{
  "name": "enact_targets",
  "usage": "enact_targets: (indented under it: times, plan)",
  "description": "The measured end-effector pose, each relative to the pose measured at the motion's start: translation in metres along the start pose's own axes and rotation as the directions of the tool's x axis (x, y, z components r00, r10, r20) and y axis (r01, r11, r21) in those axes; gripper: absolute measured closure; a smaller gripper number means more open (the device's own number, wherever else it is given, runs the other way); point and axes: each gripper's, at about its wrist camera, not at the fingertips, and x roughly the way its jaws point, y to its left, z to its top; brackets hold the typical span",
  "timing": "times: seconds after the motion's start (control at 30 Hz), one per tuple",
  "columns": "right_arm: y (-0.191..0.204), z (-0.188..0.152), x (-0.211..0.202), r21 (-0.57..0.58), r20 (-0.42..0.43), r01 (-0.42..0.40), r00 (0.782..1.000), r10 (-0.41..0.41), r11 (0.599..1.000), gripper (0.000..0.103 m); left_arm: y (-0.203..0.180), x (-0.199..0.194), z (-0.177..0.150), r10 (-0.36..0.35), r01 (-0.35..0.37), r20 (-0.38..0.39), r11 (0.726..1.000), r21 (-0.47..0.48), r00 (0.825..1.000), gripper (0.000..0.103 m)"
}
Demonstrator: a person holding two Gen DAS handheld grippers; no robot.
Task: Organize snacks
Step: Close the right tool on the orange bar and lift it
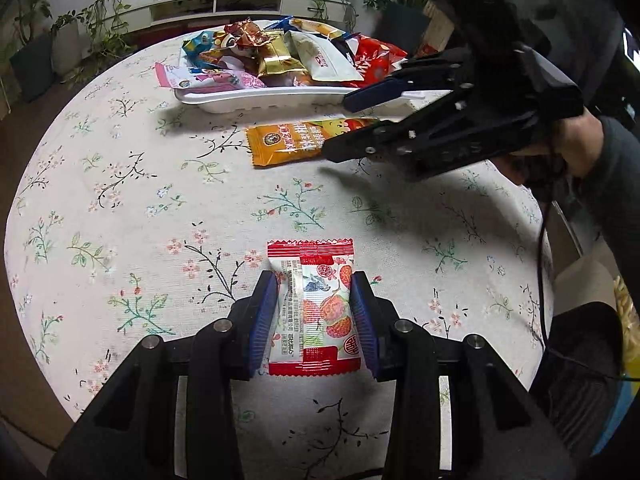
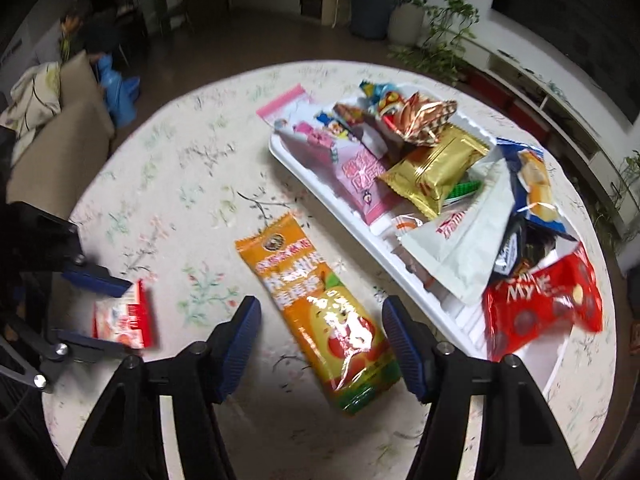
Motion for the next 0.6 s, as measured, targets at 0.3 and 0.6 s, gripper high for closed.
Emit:
enact_targets:
  times: [0.3, 0.6]
  plan:
    - [0.007, 0.009, 0.019, -0.063, -0.089, -0.033, 0.996, 0.027, 0.997, 0.045, -0.002, -0.001, -0.001, -0.014, 0.014, 0.005, 1.000, -0.009, 1.000, 0.067]
    - [0.010, -0.001, 0.012, 0.004, -0.098, -0.062, 0.993, 0.062, 0.998, 0.065, 0.000, 0.001, 0.001, -0.016, 0.016, 0.006, 1.000, -0.012, 1.000, 0.067]
